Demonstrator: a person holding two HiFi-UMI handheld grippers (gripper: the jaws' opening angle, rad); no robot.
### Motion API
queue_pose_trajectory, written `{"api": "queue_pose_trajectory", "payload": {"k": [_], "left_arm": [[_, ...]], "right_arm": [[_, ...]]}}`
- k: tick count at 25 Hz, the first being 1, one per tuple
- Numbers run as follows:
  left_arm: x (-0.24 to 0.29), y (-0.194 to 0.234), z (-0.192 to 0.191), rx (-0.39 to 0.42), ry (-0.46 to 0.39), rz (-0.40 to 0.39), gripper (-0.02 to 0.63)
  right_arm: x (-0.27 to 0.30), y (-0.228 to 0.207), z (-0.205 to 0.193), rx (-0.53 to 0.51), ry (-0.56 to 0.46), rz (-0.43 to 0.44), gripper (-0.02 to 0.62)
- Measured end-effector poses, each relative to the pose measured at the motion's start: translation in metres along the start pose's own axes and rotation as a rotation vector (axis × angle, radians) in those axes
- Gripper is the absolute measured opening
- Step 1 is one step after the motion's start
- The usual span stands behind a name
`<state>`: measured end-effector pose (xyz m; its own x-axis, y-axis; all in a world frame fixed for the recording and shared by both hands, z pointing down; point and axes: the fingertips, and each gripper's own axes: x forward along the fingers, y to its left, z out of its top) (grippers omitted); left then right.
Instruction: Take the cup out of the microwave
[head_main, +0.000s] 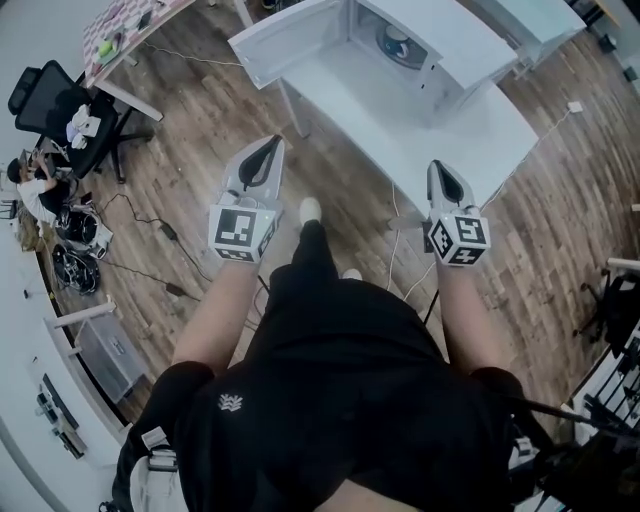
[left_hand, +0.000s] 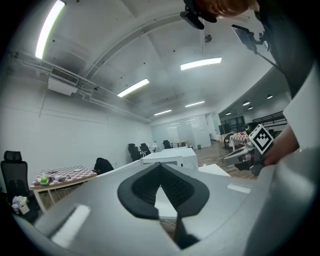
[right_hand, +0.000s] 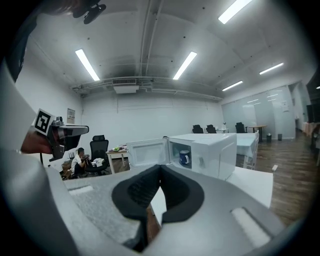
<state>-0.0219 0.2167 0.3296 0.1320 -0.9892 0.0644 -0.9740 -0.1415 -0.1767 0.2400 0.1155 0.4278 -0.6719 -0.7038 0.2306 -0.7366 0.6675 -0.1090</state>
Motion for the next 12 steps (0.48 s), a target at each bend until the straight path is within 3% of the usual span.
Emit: {"api": "queue_pose_trajectory", "payload": {"k": [12], "left_arm": [[0.121,0.091,-0.020,-0.038,-0.028,-0.111,0.003]], "right_arm": [[0.129,-0.006,0.027,-0.024,0.033,-0.083,0.000]]}}
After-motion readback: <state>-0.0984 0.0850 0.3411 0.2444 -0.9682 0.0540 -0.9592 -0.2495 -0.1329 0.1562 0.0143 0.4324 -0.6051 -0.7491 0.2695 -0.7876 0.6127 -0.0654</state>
